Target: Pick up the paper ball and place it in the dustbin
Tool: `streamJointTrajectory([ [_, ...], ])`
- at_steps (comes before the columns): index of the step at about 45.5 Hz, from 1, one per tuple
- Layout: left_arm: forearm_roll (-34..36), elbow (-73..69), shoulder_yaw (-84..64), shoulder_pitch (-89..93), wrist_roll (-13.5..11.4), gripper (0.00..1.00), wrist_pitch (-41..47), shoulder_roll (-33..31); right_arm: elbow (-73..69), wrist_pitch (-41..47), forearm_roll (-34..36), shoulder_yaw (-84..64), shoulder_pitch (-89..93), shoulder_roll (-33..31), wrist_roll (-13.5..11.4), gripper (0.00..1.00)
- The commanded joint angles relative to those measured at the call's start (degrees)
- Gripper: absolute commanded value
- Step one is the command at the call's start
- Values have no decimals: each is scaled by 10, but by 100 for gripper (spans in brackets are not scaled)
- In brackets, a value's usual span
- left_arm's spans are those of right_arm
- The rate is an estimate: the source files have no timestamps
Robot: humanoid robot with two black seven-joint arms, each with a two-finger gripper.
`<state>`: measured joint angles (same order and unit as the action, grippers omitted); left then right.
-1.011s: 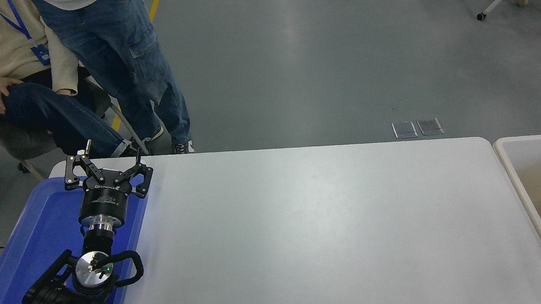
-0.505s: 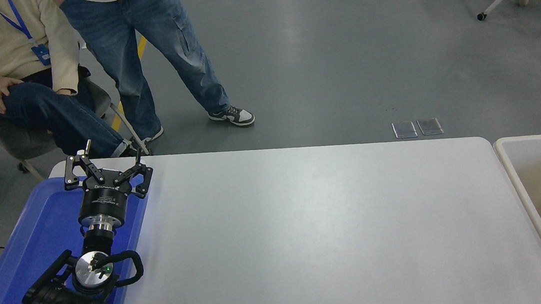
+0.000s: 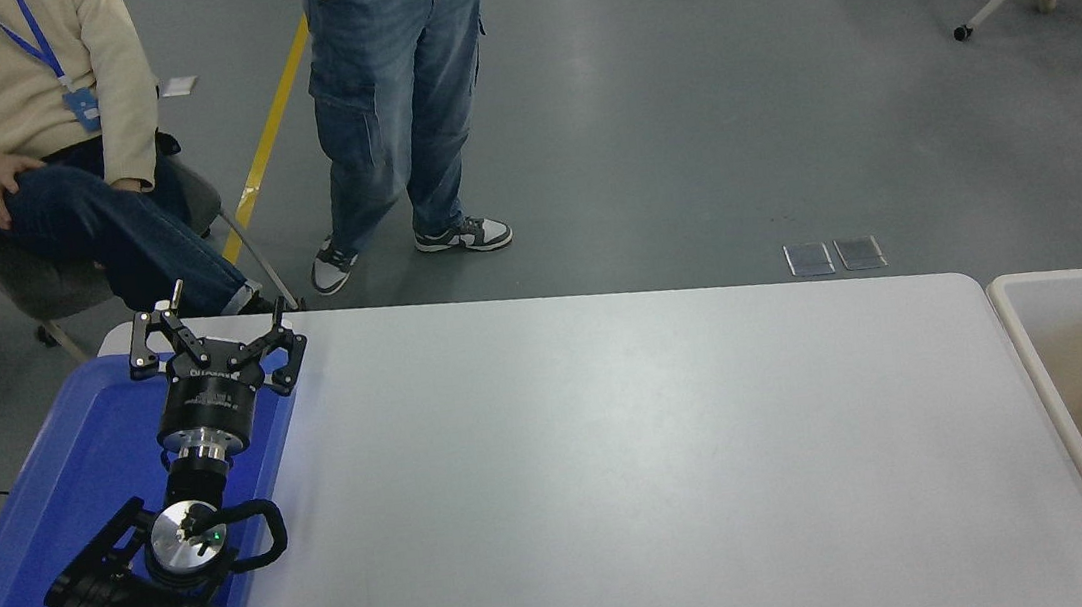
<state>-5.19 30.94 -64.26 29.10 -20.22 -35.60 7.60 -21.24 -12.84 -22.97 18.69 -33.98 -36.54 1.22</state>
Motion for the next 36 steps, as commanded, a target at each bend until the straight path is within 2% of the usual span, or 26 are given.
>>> streamJointTrajectory([
  [1, 0, 0, 0, 0, 0, 100, 0, 0, -72, 4, 0, 169, 8, -26, 3, 100],
  [5, 0, 0, 0, 0, 0, 100, 0, 0, -108, 11, 1, 208, 15, -28, 15, 100],
  [9, 0, 0, 0, 0, 0, 100, 0, 0, -153, 23, 1, 253, 31, -27, 38, 100],
  [17, 0, 0, 0, 0, 0, 100, 0, 0, -233, 79, 2, 359, 99, -13, 122, 100],
  [23, 0, 0, 0, 0, 0, 100, 0, 0, -236, 102, 4, 415, 123, 46, 148, 100],
  [25, 0, 0, -1, 0, 0, 100, 0, 0, -237, 109, 7, 423, 127, 59, 163, 100],
  [30, 0, 0, -1, 0, 0, 100, 0, 0, -235, 174, 56, 423, 144, 96, 240, 100],
  [32, 0, 0, 0, 0, 0, 100, 0, 0, -239, 207, 77, 423, 149, 103, 261, 100],
  [36, 0, 0, 0, 0, 0, 100, 0, 0, -232, 267, 101, 421, 151, 116, 267, 100],
])
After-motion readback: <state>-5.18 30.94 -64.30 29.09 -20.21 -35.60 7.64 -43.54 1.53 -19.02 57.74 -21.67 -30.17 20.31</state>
